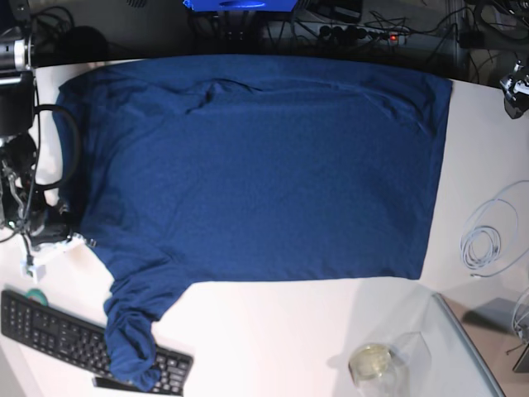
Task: Layout the t-shirt on the table in an organized manner, then fold the t-shirt properly
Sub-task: 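Grasp the hem corner nearest the right gripper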
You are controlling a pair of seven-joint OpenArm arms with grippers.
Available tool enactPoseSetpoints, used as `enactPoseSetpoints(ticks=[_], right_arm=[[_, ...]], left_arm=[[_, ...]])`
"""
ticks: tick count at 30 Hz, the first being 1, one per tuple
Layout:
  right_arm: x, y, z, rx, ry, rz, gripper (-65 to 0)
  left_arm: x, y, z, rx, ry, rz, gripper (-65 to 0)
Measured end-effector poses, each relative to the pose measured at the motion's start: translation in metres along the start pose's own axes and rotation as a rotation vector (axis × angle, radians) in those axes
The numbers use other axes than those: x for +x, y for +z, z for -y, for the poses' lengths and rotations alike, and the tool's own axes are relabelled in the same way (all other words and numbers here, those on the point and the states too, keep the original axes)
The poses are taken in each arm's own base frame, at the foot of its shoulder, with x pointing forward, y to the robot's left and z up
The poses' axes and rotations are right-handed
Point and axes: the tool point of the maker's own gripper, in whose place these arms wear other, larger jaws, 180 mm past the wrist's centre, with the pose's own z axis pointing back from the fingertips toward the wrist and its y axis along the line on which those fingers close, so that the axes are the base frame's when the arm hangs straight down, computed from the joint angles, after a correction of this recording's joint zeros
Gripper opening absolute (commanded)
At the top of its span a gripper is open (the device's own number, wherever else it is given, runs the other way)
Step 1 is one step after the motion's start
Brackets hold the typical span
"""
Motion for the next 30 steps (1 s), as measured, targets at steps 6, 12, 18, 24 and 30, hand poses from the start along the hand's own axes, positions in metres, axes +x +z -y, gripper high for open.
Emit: enactPoseSetpoints(ticks=[6,12,18,24,30], right_arm=[[-0.016,0.011,-0.013,0.035,0.039,-0.018,-64.8],[-0.032,0.029,-0.031,0.097,0.053,-0.029,-64.8],[-0.048,0.057,-0.021,0.131,-0.072,-0.047,-64.8],[-0.088,0.061,-0.036,0.171,-0.127,-0.123,-64.2],[-0.113,0.062,-0.039,0.18,-0.206,-0.188,-41.6]], left_arm=[[-0.001,-0.001,0.001,-0.003,0.002,-0.001,-11.8],[0.001,-0.002,0.002,-0.005,0.004,0.003,-11.8],[0.001,-0.002,0.002,-0.005,0.005,0.004,-11.8],[0.0,-0.002,0.003,-0.005,0.006,0.003,-11.8],[0.0,-0.002,0.003,-0.006,0.006,0.002,-11.8]])
